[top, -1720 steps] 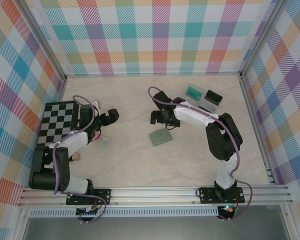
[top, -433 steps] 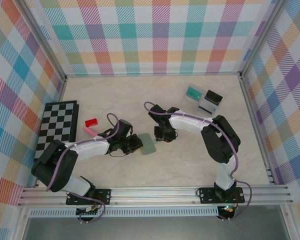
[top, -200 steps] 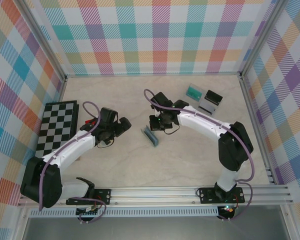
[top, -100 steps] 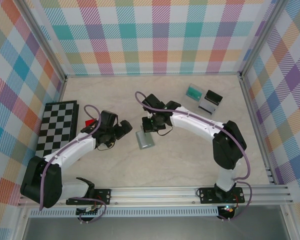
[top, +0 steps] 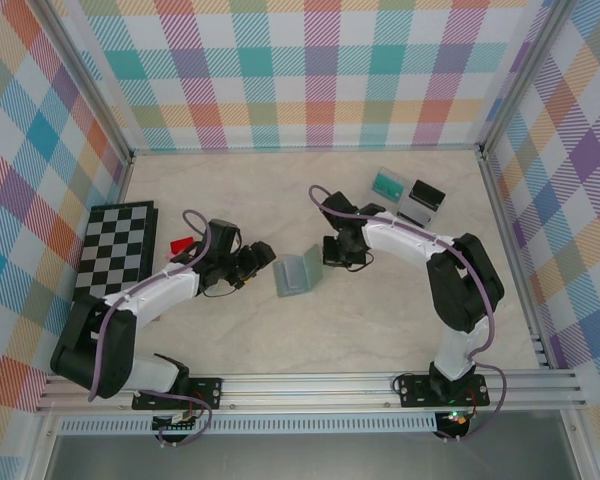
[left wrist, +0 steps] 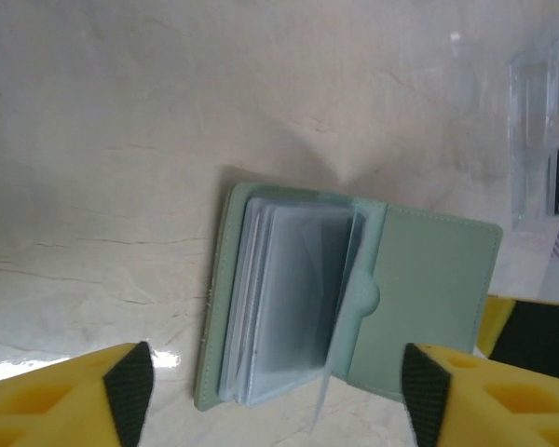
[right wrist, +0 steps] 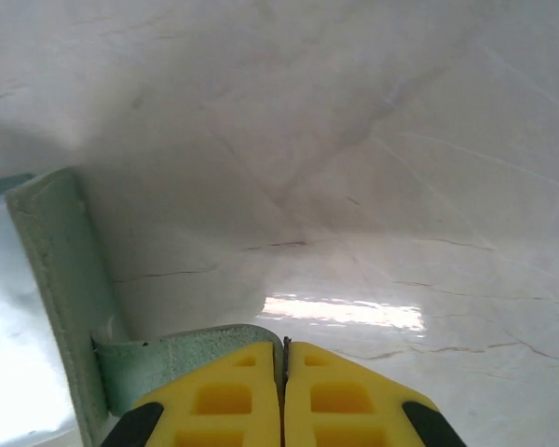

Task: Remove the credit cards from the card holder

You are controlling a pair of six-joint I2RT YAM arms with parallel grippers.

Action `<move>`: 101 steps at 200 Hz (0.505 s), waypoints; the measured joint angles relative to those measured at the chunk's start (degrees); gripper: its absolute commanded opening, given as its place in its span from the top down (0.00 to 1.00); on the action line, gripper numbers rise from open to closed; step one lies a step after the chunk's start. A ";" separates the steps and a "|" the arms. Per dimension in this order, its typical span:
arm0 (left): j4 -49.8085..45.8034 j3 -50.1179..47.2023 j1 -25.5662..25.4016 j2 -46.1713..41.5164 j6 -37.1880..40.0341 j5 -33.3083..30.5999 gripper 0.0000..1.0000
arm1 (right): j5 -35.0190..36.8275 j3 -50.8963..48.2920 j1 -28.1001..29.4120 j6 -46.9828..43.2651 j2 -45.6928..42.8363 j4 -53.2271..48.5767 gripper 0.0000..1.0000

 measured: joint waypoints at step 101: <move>4.70 4.92 -4.87 9.49 0.50 7.08 0.47 | -0.04 -3.69 -2.36 -0.31 0.00 2.36 0.97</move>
